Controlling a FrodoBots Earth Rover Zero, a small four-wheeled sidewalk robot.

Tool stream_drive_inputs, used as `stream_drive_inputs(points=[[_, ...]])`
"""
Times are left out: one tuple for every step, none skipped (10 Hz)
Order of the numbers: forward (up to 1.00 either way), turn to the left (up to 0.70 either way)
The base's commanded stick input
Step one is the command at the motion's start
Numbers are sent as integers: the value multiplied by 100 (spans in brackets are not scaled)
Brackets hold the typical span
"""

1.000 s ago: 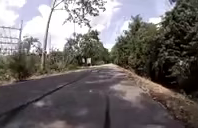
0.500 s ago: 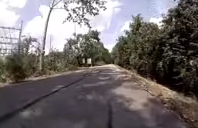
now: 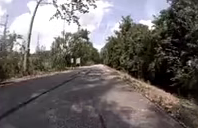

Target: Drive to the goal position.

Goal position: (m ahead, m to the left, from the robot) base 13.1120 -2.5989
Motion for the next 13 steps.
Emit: stream_drive_inputs(points=[[70, 0], [70, 0], [70, 0], [70, 0], [70, 0], [70, 0], [70, 0], [70, 0], [70, -1], [70, -7], [70, -14], [70, -13], [70, 0]])
